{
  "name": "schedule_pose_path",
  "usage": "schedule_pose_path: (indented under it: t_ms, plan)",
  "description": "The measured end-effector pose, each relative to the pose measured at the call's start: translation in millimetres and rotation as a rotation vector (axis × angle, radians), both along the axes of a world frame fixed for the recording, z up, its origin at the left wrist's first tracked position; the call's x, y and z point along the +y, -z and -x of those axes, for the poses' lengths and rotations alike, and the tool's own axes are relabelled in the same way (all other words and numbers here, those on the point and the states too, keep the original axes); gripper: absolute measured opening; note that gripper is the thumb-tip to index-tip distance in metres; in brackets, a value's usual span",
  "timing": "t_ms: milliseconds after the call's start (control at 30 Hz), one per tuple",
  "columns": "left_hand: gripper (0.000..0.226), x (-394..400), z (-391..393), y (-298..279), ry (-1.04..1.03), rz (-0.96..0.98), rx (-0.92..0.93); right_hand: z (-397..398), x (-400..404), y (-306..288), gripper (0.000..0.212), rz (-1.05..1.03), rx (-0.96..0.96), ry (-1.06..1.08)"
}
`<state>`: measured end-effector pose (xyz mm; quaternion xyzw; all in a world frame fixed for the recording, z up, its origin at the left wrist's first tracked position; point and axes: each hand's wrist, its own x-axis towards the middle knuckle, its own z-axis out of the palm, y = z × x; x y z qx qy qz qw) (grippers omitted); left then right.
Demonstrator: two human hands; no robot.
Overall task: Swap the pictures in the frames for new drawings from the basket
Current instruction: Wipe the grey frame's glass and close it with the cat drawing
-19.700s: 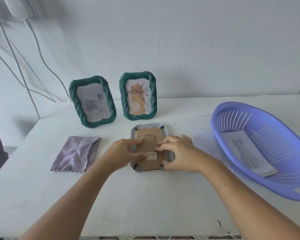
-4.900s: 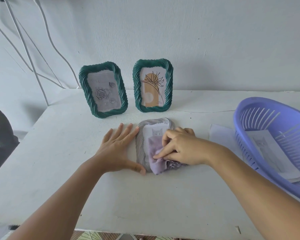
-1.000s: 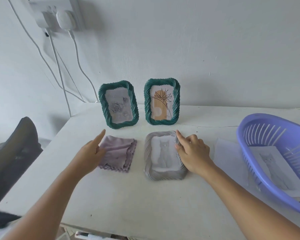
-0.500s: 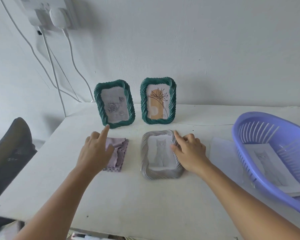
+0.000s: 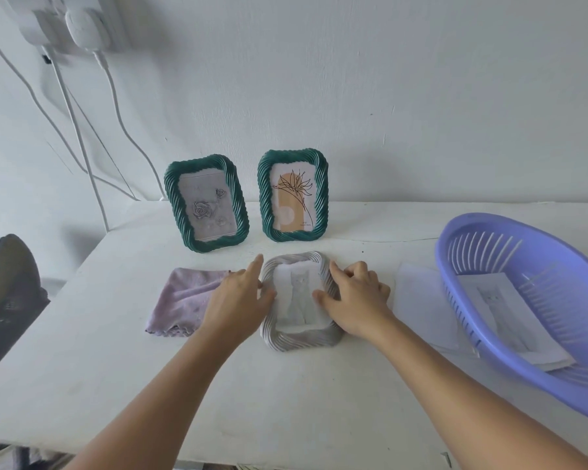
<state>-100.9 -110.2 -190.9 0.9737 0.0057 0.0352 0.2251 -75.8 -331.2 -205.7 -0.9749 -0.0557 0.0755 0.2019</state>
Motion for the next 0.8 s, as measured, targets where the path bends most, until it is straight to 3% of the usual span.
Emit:
schedule_pose_path:
  t_ms: [133,300,400,600,800]
  plan:
    - [0.068,-2.1,2.8,-1.9,-0.094,0.227,0.064,0.8,1.2,-6.2,0.075,-0.108,0.041,-0.012]
    - [0.069,-5.6,1.4,3.0,-0.148,0.490,0.084,5.5,-0.7,-14.1,0.073,-0.576,0.072,0.014]
    - [0.072,-6.3,-2.3,-1.2,-0.170,0.623,0.090,7.9,2.6,-19.6,0.065,-0.708,-0.001,0.019]
    - [0.083,-4.5,0.3,-23.5,0.062,1.101,0.309,5.2,3.2,-22.0,0.063,-0.938,-0.110,0.124]
    - [0.093,-0.4,-7.7,-26.8,0.142,1.210,0.256,2.7,-1.8,-22.5,0.079,-1.032,-0.055,0.041]
